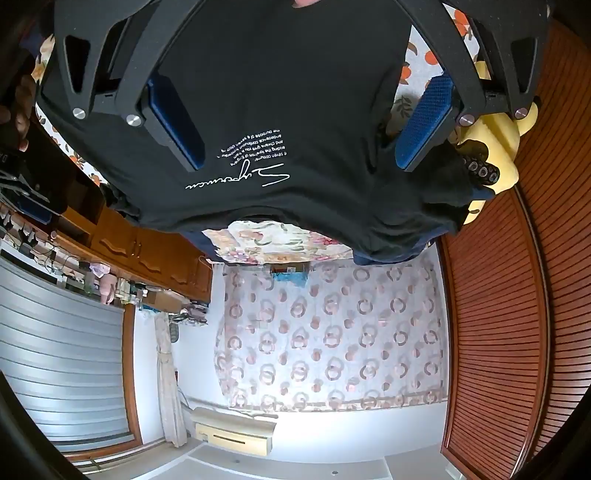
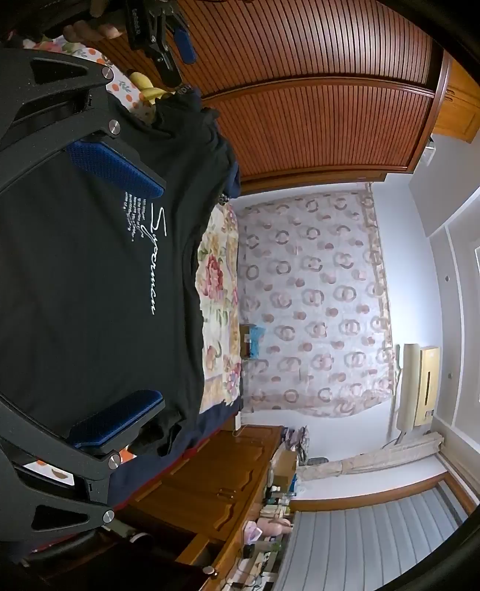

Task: Fold small clothes
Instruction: 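Hold the black T-shirt up by its shoulders with both grippers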

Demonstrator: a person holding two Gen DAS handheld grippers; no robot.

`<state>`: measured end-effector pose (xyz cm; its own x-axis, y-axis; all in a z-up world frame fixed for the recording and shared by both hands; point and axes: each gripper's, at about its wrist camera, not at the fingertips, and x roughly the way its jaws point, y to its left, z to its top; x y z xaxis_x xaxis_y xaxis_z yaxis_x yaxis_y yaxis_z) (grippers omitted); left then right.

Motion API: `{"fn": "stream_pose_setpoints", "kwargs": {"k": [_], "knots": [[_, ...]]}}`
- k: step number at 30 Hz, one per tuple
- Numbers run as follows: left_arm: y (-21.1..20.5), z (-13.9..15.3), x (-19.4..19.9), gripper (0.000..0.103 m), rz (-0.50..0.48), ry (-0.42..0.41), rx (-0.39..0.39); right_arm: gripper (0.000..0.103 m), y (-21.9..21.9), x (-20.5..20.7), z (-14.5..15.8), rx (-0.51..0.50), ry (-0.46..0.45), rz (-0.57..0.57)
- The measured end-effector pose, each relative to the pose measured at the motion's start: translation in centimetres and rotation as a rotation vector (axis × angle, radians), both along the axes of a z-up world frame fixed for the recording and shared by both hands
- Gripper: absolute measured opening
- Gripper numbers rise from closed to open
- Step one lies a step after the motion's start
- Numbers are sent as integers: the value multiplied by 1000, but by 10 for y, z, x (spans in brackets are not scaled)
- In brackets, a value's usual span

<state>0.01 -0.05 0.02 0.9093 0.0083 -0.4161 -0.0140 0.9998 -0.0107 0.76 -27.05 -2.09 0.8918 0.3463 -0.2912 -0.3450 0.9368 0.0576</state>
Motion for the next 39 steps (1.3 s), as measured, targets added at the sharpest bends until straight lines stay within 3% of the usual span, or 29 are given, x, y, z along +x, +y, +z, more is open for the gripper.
{"fn": "stream_pose_setpoints", "kwargs": {"k": [39], "knots": [[-1, 0, 0, 103, 2, -15, 8, 103, -1, -4, 1, -5, -13, 1]]}}
